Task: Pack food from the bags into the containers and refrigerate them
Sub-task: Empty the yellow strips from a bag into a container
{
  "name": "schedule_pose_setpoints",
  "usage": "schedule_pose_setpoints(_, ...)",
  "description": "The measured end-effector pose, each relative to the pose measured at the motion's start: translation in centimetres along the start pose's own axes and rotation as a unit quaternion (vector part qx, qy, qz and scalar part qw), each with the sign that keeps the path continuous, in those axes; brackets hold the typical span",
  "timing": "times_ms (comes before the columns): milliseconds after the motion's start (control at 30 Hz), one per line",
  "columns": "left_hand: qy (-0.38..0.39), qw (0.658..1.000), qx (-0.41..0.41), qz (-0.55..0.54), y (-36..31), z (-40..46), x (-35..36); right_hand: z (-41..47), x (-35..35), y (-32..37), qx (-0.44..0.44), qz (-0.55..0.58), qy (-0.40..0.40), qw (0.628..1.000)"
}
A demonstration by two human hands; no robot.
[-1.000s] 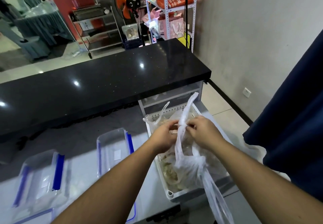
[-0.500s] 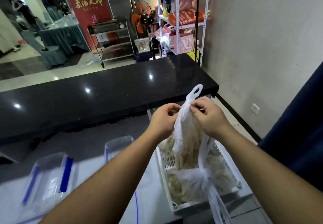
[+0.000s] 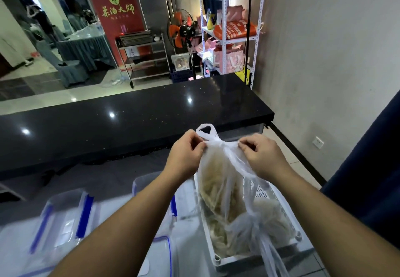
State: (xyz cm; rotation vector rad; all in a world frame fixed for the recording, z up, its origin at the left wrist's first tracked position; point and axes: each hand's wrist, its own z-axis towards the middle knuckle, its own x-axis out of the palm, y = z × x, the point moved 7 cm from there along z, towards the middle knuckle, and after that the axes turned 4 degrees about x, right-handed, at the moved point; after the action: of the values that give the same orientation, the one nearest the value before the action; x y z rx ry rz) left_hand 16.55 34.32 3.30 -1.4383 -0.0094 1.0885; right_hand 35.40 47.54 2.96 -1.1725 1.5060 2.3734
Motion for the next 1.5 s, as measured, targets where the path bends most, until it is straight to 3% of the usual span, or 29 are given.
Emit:
schedule_pose_setpoints(133, 0.011, 0.999, -0.026, 0.034, 1.3, -0.8, 1.1, -0.6, 1.5, -0.9, 0.039, 0.0, -0.005, 0.999)
schedule_pose_setpoints(300, 0.12, 0.992, -0.01, 0.031, 0.3, -1.4, 3.8, -0.9, 3.0, 0.1, 0.03, 0.024, 0.058, 0.998)
schedule_pose_setpoints(367, 0.103, 0.993, 0.001, 0.061, 0.3, -1.3, 3.9, -1.2, 3.2, 0.3, 0.017, 0.018, 0.065, 0.998)
schedule_pose_setpoints(500, 0.064, 0.995, 0.012, 0.076, 0.5, -0.7, 3.6, -1.6, 3.8, 0.6, -0.074, -0.163, 0.035, 0.983)
schedule_pose_setpoints(700, 0.029, 0.995, -0.027, 0.086, 1.9, -0.1, 2.7, -1.7, 3.3, 0.0, -0.157, -0.319, -0.032, 0.934)
schedule_pose_setpoints(833, 0.009, 0.995, -0.07, 0.067, 2.4, 0.1, 2.8, -1.2, 2.5, -0.4, -0.147, -0.319, -0.042, 0.935)
schedule_pose_setpoints(967, 0.03, 0.997, -0.035, 0.067, 0.8, -0.4, 3.9, -1.1, 2.0, -1.5, -0.074, -0.253, -0.029, 0.964)
schedule_pose_setpoints(1067, 0.067, 0.995, -0.023, 0.067, 0.4, -0.7, 4.6, -0.7, 3.2, -1.5, -0.043, -0.162, 0.059, 0.984)
schedule_pose_setpoints(1167, 0.093, 0.994, -0.005, 0.058, 0.2, -0.7, 4.5, -0.4, 4.6, -1.5, -0.022, -0.158, 0.119, 0.98)
schedule_pose_setpoints(1233, 0.13, 0.988, 0.023, 0.079, -0.4, -0.6, 4.8, -0.6, 4.9, -0.9, -0.067, -0.19, 0.107, 0.974)
schedule_pose_setpoints(1333, 0.132, 0.97, 0.062, 0.193, -0.8, 0.1, 4.8, -1.4, 4.6, -0.2, -0.147, -0.233, 0.07, 0.959)
schedule_pose_setpoints(1500, 0.053, 0.964, 0.046, 0.258, 0.0, 0.6, 3.4, -1.6, 4.3, -1.2, -0.117, -0.272, 0.04, 0.954)
